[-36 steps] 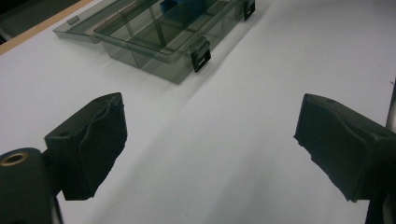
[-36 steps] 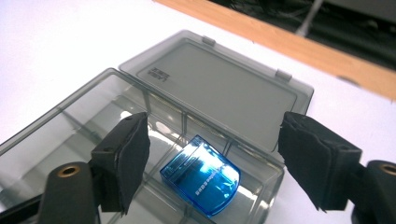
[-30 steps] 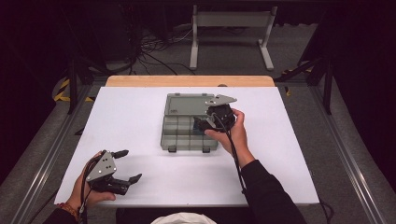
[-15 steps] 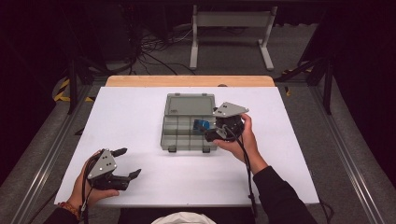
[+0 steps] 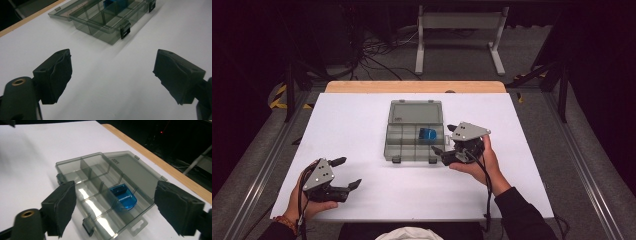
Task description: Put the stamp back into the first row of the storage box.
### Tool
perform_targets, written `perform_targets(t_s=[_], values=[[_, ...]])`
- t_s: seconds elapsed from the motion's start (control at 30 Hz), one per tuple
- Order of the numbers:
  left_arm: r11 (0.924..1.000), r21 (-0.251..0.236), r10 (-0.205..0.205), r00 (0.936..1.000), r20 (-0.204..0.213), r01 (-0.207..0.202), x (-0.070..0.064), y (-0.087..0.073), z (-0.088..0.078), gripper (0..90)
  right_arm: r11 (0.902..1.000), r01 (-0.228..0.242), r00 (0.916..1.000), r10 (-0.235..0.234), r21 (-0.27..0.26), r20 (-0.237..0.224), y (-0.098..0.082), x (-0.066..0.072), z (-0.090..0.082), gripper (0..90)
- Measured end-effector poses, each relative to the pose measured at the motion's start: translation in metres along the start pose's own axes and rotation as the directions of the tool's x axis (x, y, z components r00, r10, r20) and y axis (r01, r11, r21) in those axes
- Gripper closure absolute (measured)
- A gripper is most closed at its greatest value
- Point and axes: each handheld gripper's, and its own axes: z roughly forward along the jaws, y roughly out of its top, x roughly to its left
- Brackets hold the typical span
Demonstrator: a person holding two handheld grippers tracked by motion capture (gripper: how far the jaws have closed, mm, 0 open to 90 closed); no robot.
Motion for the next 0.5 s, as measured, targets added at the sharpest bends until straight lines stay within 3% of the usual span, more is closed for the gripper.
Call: perform_targets(t_s=[0.17,0.37,0.5], values=[[1.0,0.0,-0.007,0.9999,0.008,0.007,0.001,-0.001,0.001,16.0,0.9998,0.007,0.9998,-0.007,0.017,-0.017,-0.014,0.002,-0.012,23.6],[0.9999,-0.014,-0.01,0.9998,0.018,0.01,0.003,0.0,0.001,15.3,0.9991,-0.038,0.9984,0.039,0.018,-0.042,-0.036,-0.001,-0.027,23.5],[0.9998,-0.015,-0.015,0.9997,0.017,0.016,0.004,0.0,0.001,14.9,0.9987,-0.038,0.9987,0.039,0.033,-0.033,-0.051,0.0,-0.037,22.6]])
